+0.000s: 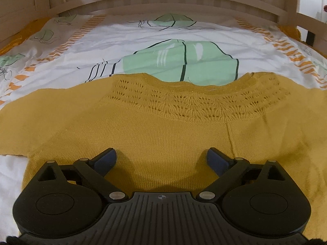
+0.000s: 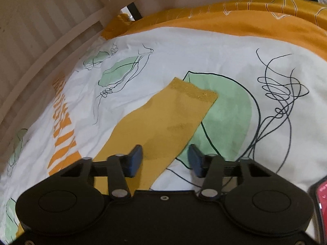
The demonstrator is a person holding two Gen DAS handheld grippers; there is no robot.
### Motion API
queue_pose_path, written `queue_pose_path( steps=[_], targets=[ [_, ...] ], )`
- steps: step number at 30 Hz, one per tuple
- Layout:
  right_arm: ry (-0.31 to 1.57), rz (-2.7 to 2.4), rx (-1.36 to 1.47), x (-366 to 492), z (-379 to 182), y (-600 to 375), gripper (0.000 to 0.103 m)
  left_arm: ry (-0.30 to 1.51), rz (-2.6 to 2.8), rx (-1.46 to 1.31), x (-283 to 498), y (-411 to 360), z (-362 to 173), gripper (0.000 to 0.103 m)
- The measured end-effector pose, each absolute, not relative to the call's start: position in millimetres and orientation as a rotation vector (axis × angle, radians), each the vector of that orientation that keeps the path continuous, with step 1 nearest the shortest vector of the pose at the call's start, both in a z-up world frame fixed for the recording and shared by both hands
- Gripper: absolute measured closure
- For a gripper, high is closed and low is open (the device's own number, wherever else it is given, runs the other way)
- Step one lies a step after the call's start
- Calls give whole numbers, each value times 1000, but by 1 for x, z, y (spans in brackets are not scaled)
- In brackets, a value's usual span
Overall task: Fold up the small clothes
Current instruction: 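Grasp the sleeve cuff with the right tool, then fold the held sleeve across the sweater body and open the right tool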
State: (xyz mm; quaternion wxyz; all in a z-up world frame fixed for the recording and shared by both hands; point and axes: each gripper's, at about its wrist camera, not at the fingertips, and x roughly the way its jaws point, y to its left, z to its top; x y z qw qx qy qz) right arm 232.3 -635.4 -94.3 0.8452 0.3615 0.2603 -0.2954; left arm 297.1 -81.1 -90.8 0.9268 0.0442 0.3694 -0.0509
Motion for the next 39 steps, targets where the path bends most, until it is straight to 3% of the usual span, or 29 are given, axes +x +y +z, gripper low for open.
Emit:
queue_pose_path(
  steps=[1, 3, 6, 12, 16, 23, 28, 34, 39],
  targets=[
    [548, -620, 768, 234, -95, -637, 58, 757, -105, 91, 297, -81, -91, 5],
    [540, -602, 777, 238, -95, -639, 83, 756, -104, 92, 297, -81, -92, 5],
    [543, -602, 738, 243, -84, -634, 88, 757, -103, 93, 297, -82, -92, 4],
    [487, -461, 603, 254, -30, -589, 89, 797, -125, 73, 302, -76, -86, 7],
    [456, -316, 496, 266, 13, -535, 89, 857, -156, 26, 305, -66, -71, 17],
    [451, -14, 419, 286, 58, -411, 89, 817, -205, -55, 291, -34, -33, 18],
    [501, 156, 367, 299, 53, -323, 89, 797, -221, -102, 282, -1, -14, 18],
    [612, 285, 268, 301, 8, -230, 89, 807, -201, -113, 273, 34, -11, 18],
    [697, 292, 181, 291, -33, -188, 80, 832, -186, -154, 272, 56, -14, 19]
  ],
)
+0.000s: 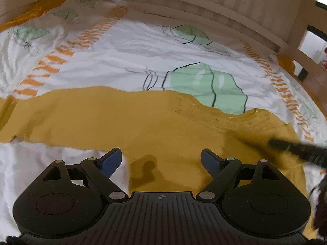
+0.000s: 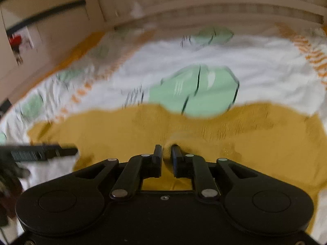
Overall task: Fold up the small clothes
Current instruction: 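Fold the held sleeve across the sweater body and open the right tool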
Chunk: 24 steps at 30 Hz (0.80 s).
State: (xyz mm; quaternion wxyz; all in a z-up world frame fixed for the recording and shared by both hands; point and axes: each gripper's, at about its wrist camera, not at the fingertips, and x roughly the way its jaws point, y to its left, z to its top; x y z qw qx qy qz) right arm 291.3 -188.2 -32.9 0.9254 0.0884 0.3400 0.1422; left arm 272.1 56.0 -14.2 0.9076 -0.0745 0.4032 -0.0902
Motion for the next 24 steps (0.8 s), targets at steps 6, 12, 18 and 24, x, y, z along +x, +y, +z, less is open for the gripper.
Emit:
queue_pose_path(
  steps=[6, 12, 18, 24],
  targets=[
    [707, 275, 173, 260, -48, -191, 49, 850, -216, -149, 273, 51, -16, 19],
    [625, 205, 194, 240, -52, -213, 37, 846, -275, -85, 271, 10, -15, 19],
    [607, 82, 219, 238, -61, -247, 27, 807, -328, 64, 266, -50, -20, 19],
    [648, 32, 340, 241, -68, -283, 25, 795, -346, 173, 262, -92, -35, 19]
  ],
)
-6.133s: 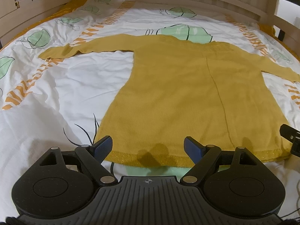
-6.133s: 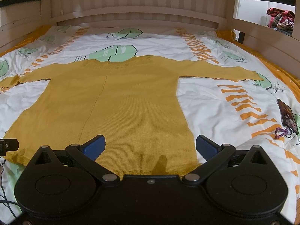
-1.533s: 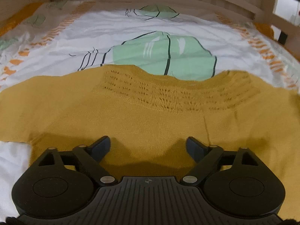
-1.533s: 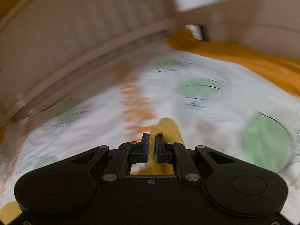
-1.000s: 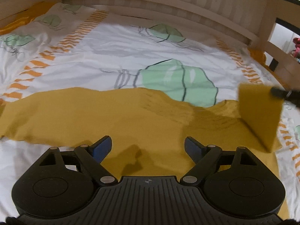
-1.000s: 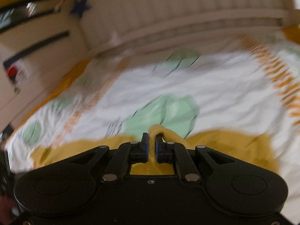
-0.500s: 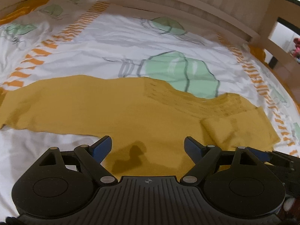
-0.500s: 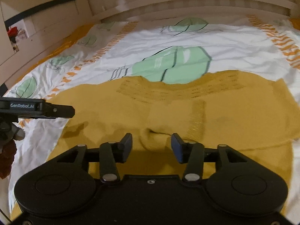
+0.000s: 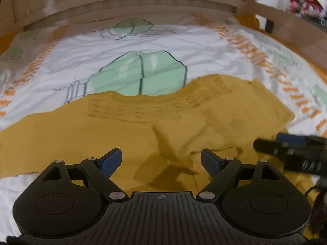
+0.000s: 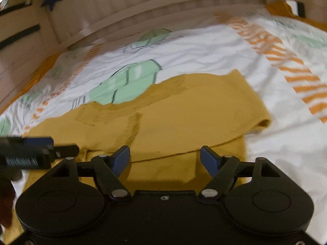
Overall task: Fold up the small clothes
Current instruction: 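Fold the held sleeve across the sweater body and open the right tool, then grasp the folded sleeve's gold cuff with the left tool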
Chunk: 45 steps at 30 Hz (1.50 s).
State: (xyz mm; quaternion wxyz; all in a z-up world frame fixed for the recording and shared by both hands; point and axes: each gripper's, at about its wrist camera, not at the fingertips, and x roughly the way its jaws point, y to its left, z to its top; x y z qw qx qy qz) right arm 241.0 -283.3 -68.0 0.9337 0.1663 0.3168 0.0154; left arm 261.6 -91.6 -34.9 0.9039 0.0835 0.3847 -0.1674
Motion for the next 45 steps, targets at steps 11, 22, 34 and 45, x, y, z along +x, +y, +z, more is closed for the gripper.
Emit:
queue_pose_path(
  steps=[11, 22, 34, 45],
  targets=[
    [623, 7, 365, 239, -67, -295, 25, 771, -272, 281, 273, -125, -54, 21],
    [628, 36, 353, 242, -66, -292, 24, 908, -13, -31, 291, -6, -55, 21],
    [638, 69, 282, 244, -68, -278, 16, 903, -210, -49, 295, -7, -56, 23],
    [624, 119, 217, 244, -68, -266, 1, 941, -302, -85, 312, -29, -65, 43]
  ],
)
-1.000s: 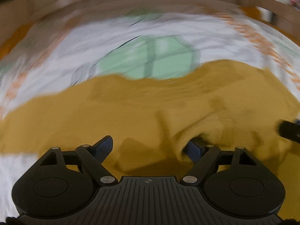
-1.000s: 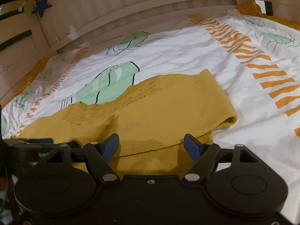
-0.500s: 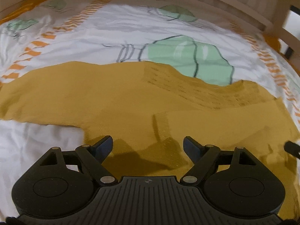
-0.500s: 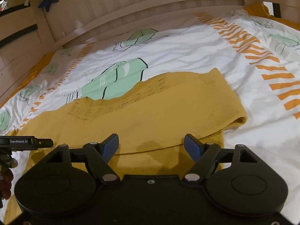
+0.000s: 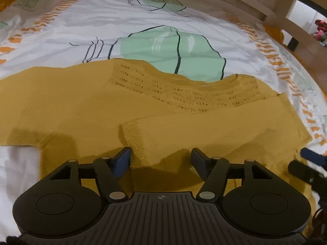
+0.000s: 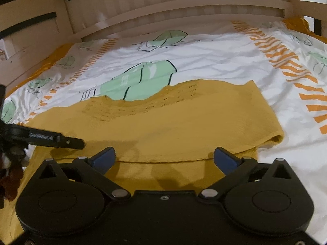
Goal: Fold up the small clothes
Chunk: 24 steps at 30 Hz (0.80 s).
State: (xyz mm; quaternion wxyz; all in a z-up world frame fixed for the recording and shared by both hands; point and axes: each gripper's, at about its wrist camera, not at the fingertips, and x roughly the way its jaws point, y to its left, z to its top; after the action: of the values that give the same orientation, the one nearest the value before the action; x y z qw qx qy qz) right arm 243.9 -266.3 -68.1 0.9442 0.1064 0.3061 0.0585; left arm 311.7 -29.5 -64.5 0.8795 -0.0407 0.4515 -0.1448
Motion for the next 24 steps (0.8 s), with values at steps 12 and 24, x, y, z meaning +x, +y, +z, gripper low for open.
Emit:
queue_pose_path(
  steps=[12, 24],
  targets=[
    [606, 125, 202, 242, -66, -265, 1, 792, -260, -88, 304, -28, -28, 97],
    [616, 151, 234, 244, -67, -267, 1, 738, -155, -11, 326, 7, -3, 96]
  ],
)
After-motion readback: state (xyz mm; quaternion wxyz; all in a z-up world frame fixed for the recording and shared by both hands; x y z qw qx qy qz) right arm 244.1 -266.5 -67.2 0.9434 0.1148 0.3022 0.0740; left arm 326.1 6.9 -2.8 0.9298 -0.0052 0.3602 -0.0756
